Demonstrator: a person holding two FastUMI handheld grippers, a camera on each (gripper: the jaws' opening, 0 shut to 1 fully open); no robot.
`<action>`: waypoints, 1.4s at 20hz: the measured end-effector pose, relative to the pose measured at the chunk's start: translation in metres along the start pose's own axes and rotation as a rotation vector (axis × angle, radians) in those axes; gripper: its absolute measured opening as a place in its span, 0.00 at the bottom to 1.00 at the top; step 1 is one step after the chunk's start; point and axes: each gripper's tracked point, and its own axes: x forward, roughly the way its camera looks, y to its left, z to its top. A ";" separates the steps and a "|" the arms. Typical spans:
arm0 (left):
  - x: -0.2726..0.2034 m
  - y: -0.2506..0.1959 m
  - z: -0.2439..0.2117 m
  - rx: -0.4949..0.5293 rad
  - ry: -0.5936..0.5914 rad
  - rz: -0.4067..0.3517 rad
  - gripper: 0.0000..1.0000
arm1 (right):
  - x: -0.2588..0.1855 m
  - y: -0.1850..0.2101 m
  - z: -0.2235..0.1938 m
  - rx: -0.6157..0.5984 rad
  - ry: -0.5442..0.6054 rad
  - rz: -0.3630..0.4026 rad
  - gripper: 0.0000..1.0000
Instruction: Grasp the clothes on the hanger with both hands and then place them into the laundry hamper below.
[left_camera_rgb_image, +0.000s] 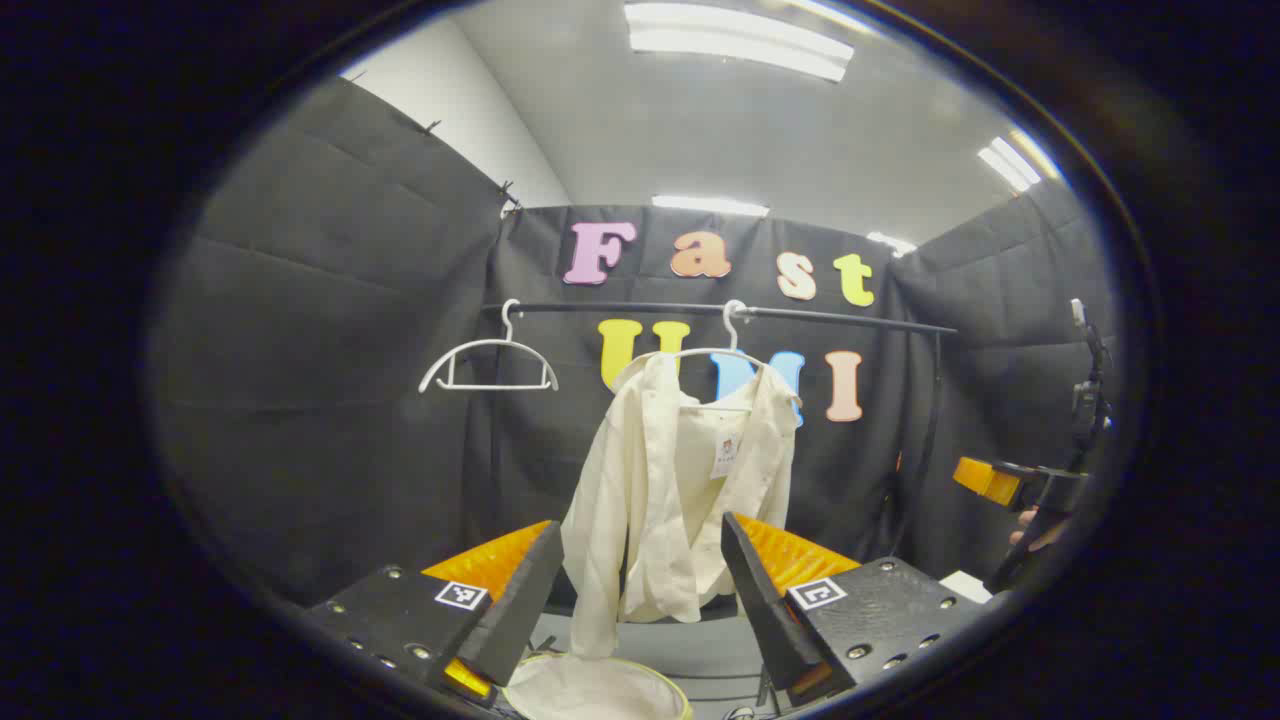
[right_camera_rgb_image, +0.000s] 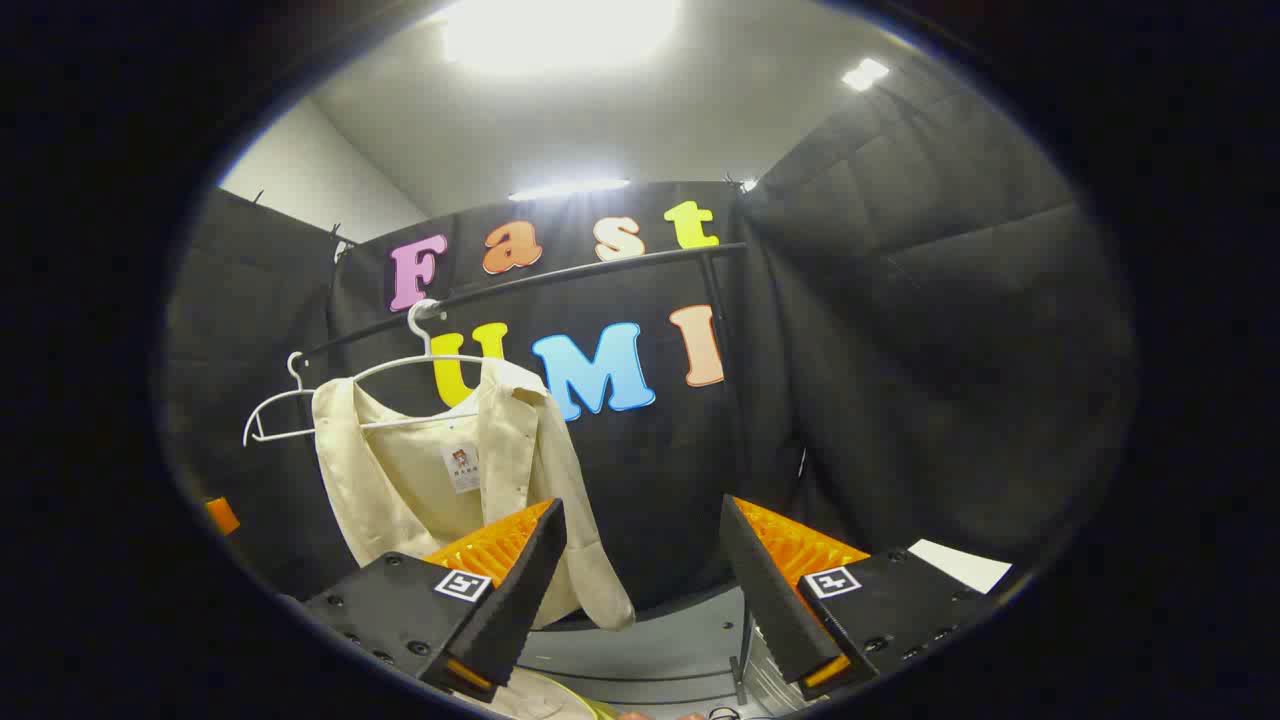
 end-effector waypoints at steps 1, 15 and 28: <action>-0.002 0.002 -0.004 -0.014 0.004 0.006 0.94 | -0.002 0.001 0.000 0.001 0.004 0.007 0.98; -0.014 -0.005 -0.022 -0.075 0.062 0.002 0.92 | -0.021 -0.005 -0.014 0.024 0.042 0.001 0.98; 0.066 -0.034 0.019 -0.043 0.015 -0.044 0.93 | 0.010 0.000 -0.016 -0.016 0.076 0.012 0.98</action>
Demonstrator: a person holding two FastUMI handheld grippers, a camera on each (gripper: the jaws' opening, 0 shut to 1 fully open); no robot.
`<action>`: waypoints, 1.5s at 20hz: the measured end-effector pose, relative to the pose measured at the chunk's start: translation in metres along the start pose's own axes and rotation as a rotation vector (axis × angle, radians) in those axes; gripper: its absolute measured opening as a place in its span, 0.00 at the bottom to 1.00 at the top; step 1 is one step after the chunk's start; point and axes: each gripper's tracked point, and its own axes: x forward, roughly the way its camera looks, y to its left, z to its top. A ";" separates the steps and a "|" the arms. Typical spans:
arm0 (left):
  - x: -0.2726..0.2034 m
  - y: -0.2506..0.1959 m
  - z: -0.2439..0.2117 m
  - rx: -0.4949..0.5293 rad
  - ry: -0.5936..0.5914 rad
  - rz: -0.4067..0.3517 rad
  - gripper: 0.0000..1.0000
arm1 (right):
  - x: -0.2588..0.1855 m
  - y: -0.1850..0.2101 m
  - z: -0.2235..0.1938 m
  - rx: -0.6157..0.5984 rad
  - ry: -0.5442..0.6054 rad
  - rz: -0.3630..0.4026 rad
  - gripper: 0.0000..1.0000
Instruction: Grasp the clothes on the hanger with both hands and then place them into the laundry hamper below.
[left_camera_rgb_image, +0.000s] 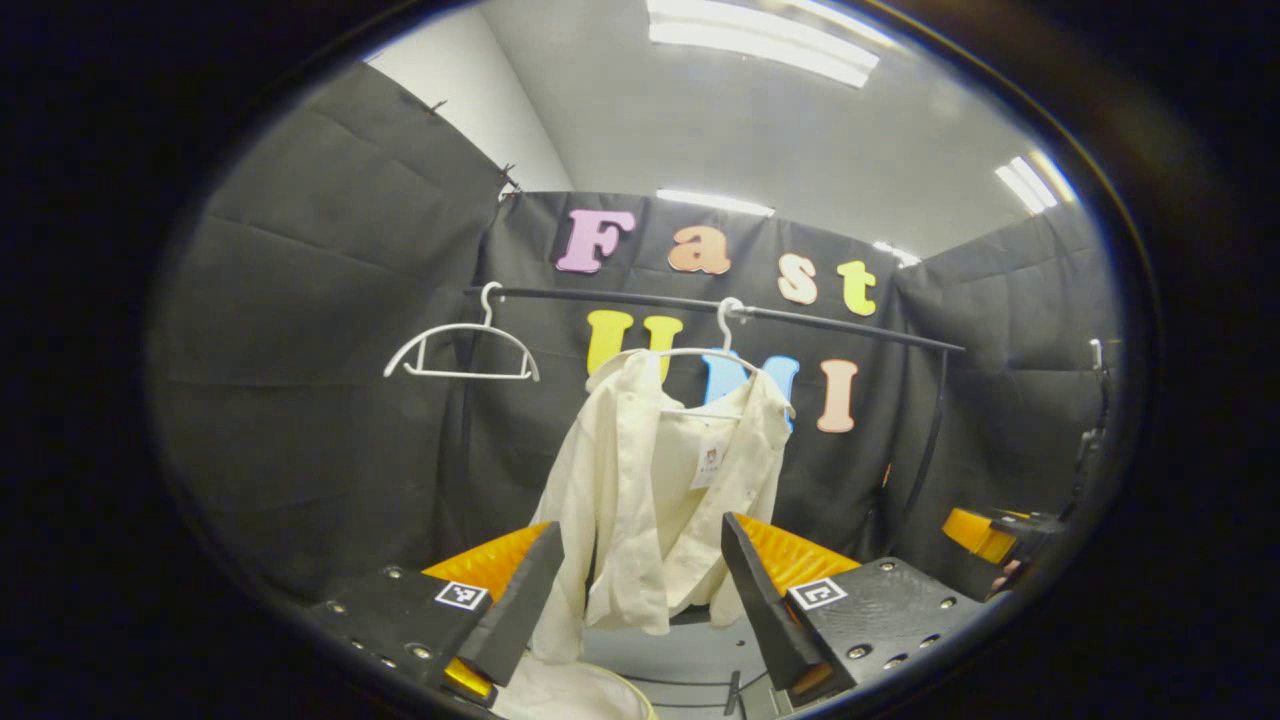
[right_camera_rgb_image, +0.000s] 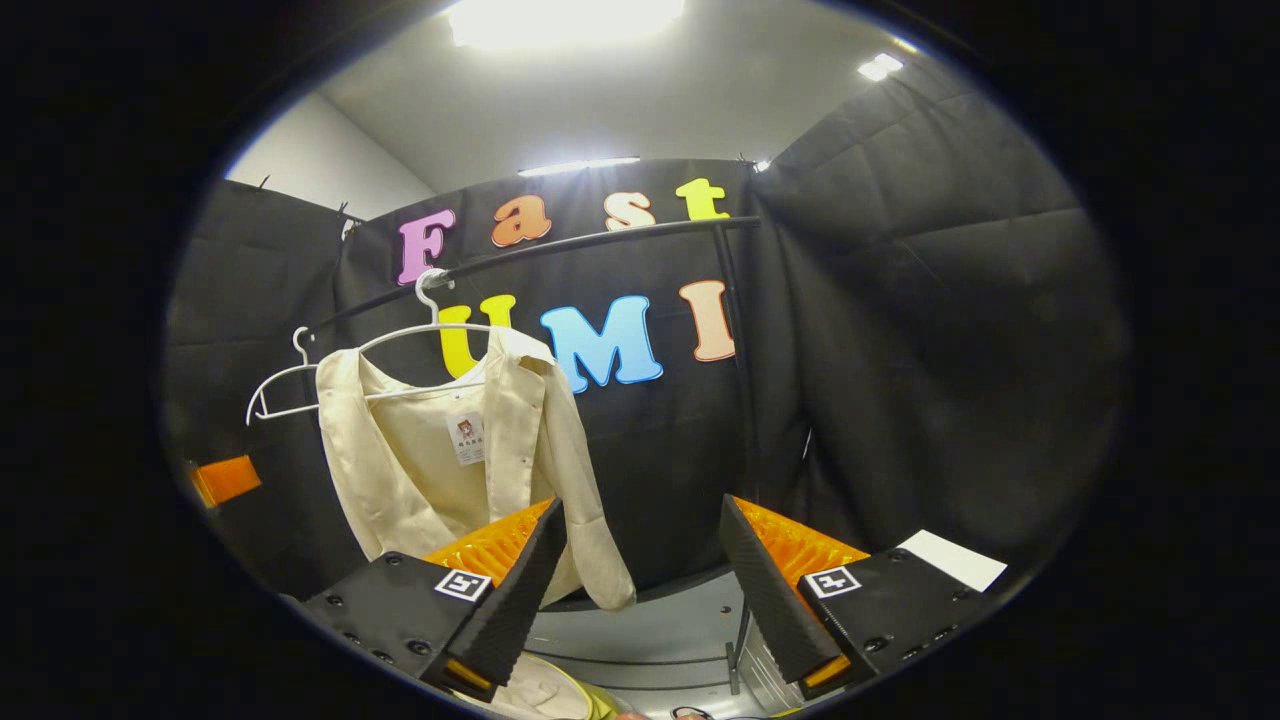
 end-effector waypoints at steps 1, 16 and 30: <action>0.012 -0.003 0.003 0.014 -0.004 -0.002 0.93 | 0.003 -0.002 0.001 -0.001 0.003 -0.004 0.98; 0.175 0.000 -0.013 0.065 0.085 0.142 0.92 | 0.117 -0.004 0.001 0.032 0.031 0.030 0.98; 0.249 0.028 -0.024 0.101 0.111 0.372 0.91 | 0.211 0.026 -0.031 0.019 0.136 0.215 0.98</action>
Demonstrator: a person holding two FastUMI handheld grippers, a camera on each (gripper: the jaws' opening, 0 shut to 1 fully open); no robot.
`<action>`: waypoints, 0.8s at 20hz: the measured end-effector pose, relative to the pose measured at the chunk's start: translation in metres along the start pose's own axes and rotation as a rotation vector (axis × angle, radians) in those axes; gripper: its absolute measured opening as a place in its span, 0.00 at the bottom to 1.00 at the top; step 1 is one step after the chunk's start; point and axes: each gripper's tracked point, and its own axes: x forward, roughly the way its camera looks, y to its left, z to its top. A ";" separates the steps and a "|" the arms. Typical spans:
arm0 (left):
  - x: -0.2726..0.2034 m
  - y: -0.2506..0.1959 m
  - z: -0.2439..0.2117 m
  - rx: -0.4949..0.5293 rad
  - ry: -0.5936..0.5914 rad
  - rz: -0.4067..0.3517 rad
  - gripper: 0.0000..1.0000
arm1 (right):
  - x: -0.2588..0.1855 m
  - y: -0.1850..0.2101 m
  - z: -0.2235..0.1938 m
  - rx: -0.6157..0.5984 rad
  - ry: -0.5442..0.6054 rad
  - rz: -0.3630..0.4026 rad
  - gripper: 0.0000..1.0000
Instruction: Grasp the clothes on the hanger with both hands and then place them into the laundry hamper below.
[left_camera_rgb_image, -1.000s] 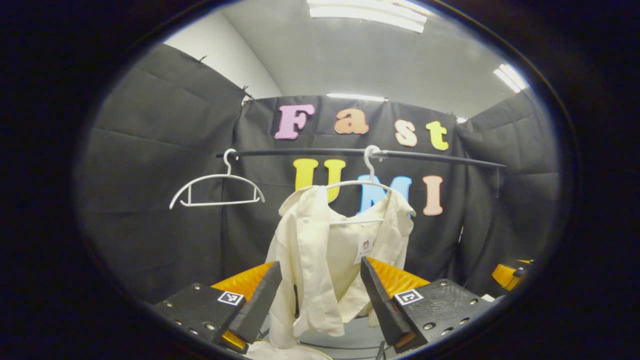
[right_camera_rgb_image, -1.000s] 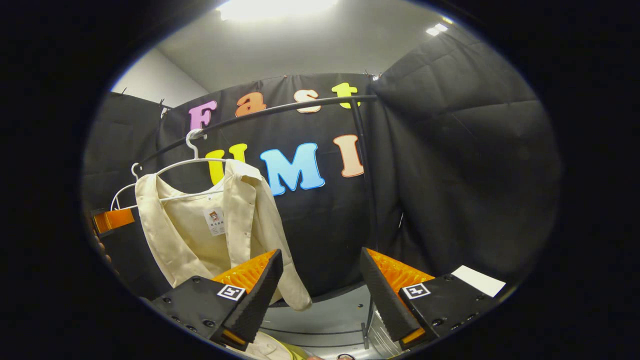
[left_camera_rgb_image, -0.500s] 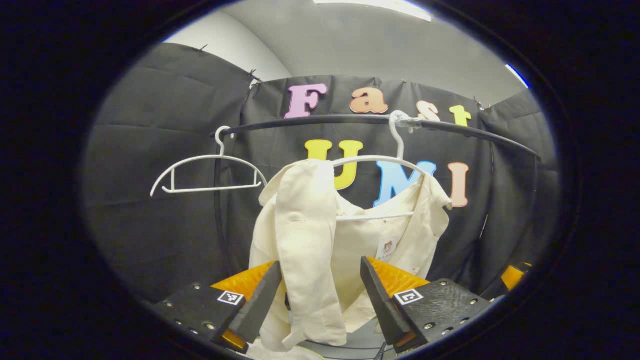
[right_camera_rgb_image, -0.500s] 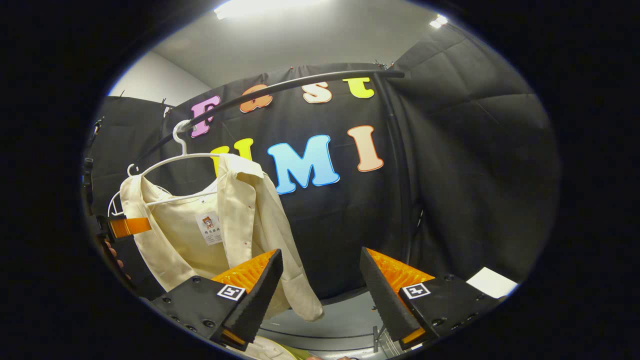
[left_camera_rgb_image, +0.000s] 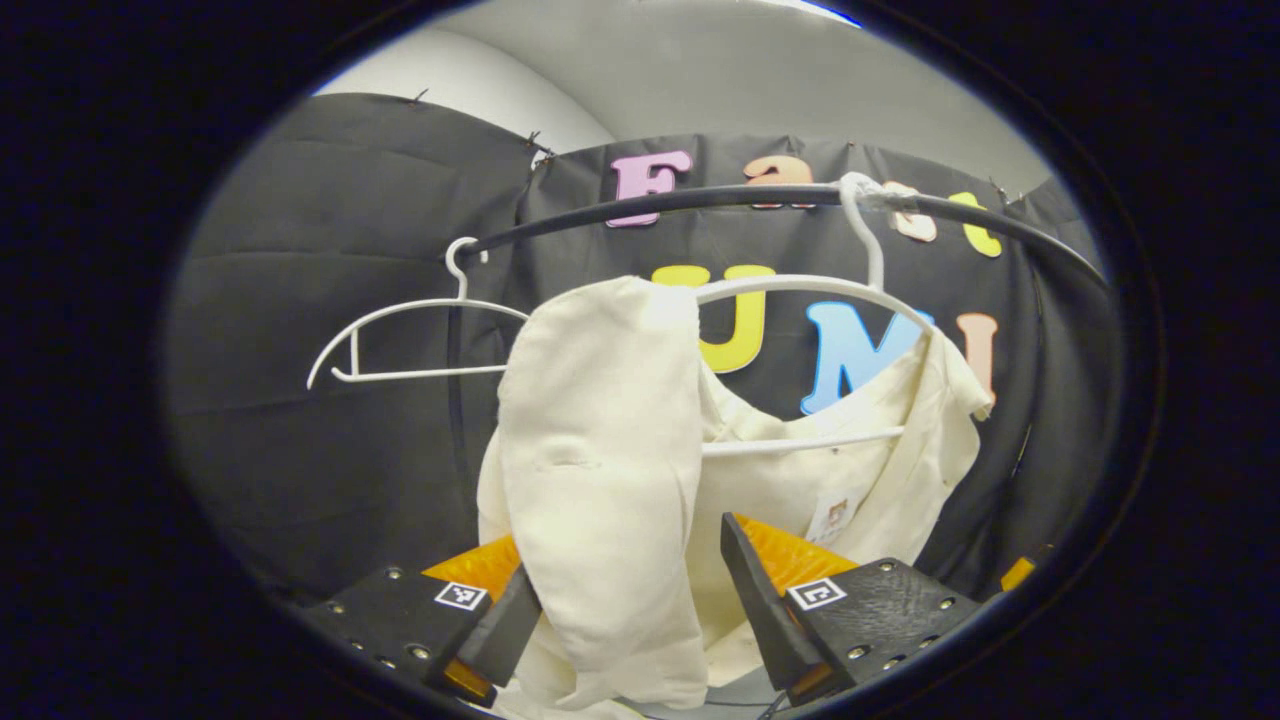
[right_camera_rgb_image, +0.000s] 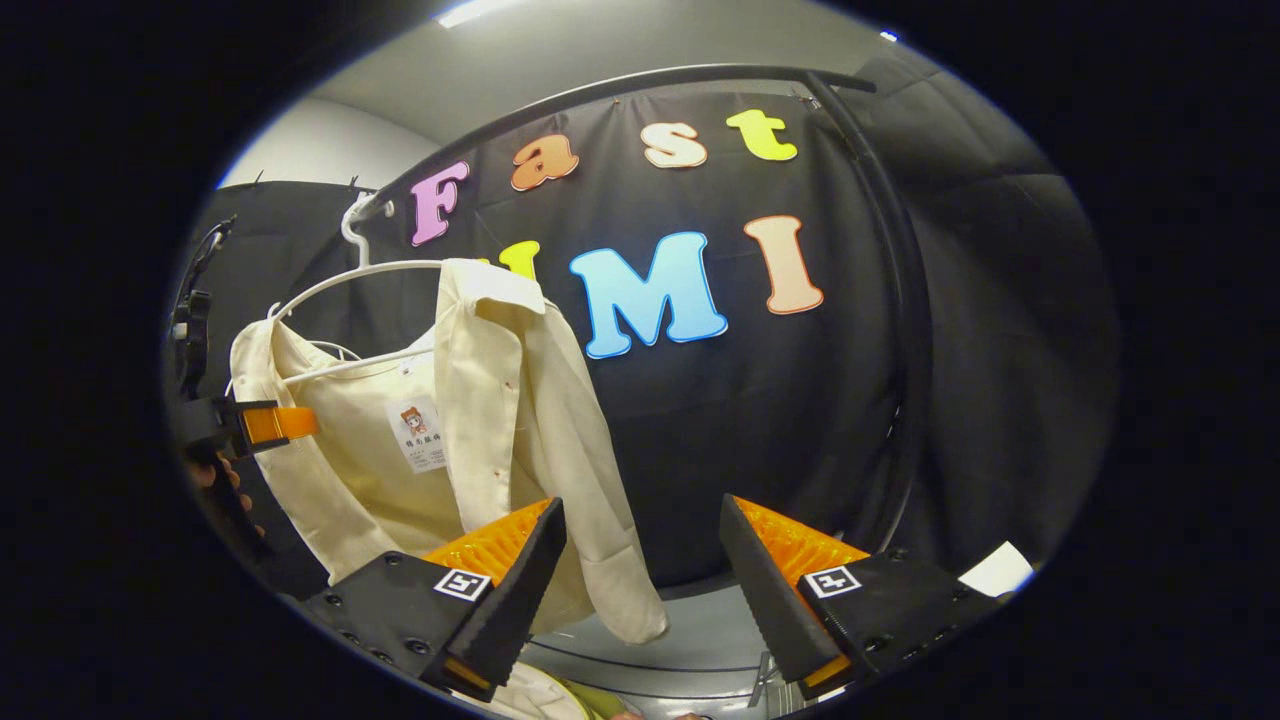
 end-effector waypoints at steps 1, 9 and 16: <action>0.002 0.001 -0.001 0.009 -0.001 0.022 0.92 | 0.004 -0.002 -0.001 0.004 0.007 0.011 0.98; 0.010 0.017 -0.001 0.058 0.008 0.099 0.33 | 0.025 -0.007 -0.037 -0.002 0.080 0.079 0.98; -0.001 0.020 0.001 -0.056 -0.010 -0.038 0.06 | 0.047 0.014 -0.042 -0.010 0.100 0.097 0.98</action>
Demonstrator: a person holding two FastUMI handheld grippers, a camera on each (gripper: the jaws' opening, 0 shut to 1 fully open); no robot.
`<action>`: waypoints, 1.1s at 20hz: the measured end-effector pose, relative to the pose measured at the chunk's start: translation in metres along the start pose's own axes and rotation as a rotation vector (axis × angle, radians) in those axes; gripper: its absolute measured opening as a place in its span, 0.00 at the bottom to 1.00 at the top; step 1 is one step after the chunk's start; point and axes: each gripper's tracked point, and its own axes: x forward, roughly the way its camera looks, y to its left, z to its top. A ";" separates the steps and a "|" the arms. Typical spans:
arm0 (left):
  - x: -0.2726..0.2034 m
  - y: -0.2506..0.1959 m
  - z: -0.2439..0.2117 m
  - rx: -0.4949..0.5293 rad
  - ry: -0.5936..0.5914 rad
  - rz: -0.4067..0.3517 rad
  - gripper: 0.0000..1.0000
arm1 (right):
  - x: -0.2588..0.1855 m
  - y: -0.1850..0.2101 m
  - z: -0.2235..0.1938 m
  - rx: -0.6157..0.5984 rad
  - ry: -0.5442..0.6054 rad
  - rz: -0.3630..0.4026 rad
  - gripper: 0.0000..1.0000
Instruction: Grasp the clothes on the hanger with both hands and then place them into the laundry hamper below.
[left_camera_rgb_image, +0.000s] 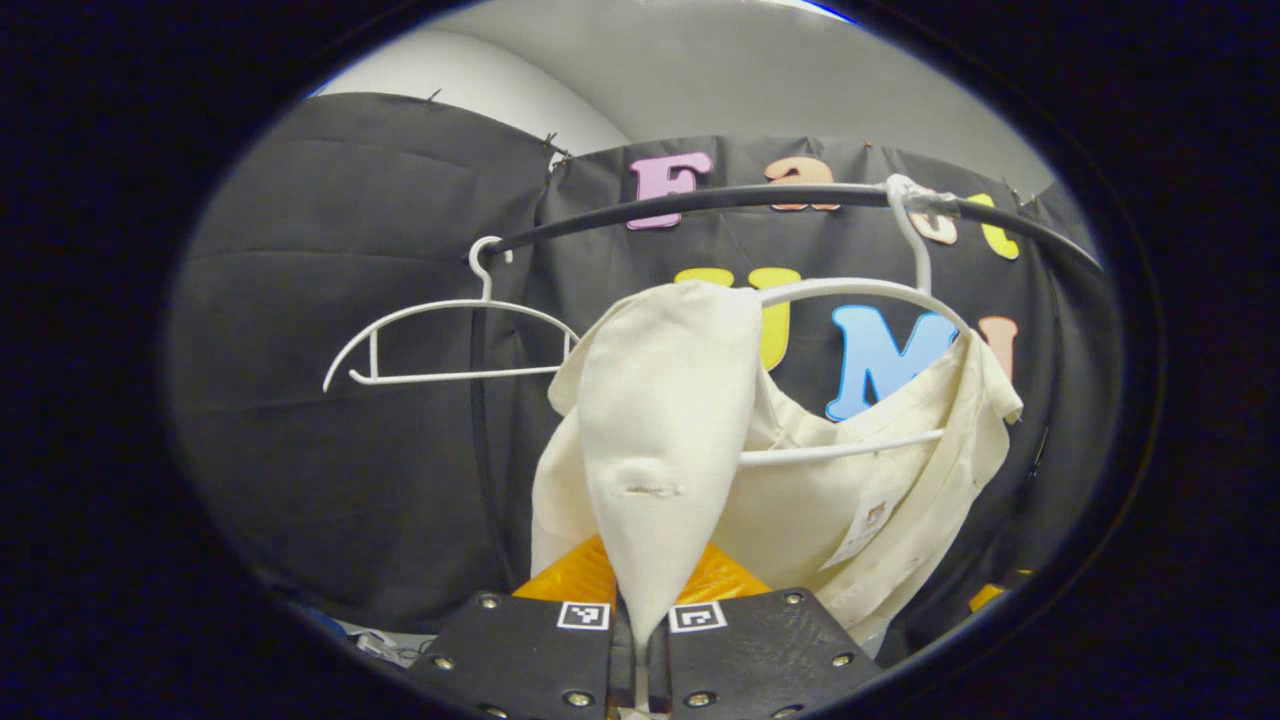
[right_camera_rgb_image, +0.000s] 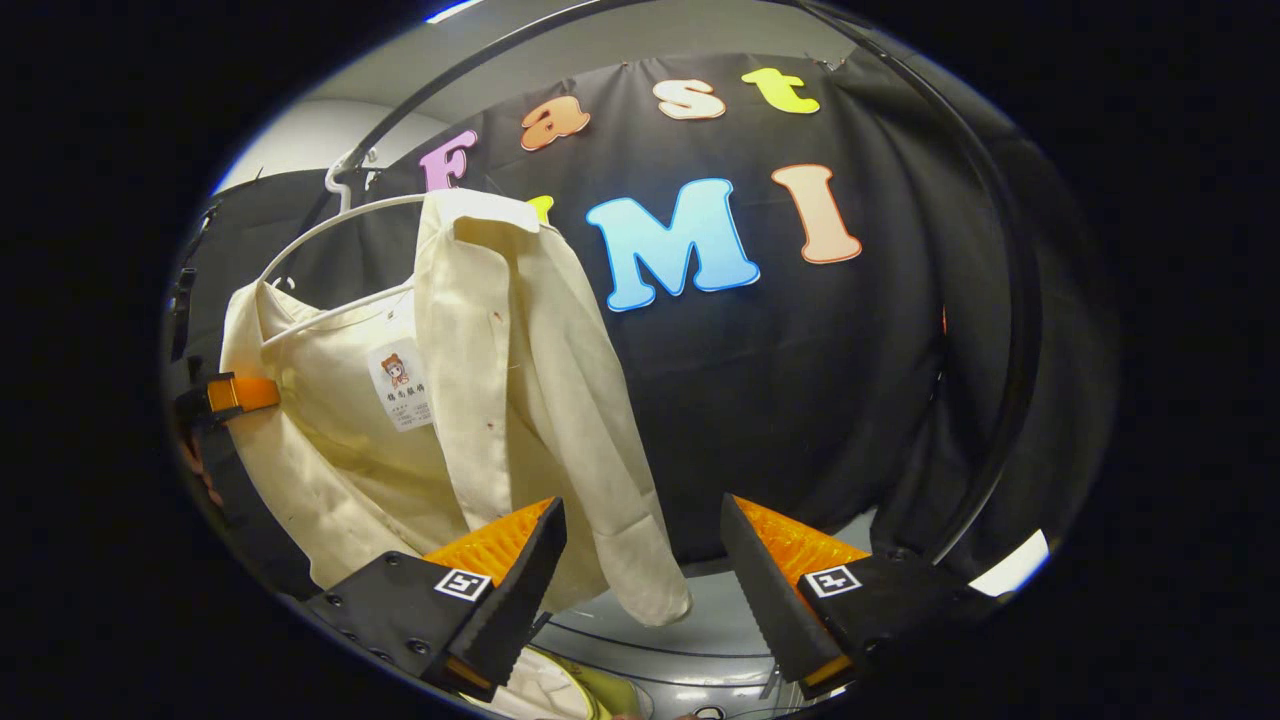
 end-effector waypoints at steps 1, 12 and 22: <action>-0.003 -0.002 -0.003 -0.004 0.007 -0.025 0.07 | 0.003 0.011 0.002 -0.013 0.001 0.008 0.98; -0.015 0.001 0.002 -0.021 -0.007 -0.191 0.01 | 0.015 0.110 0.051 -0.005 -0.100 0.064 0.98; -0.020 0.002 -0.003 -0.062 -0.018 -0.224 0.00 | 0.022 0.148 0.094 0.053 -0.169 0.072 0.98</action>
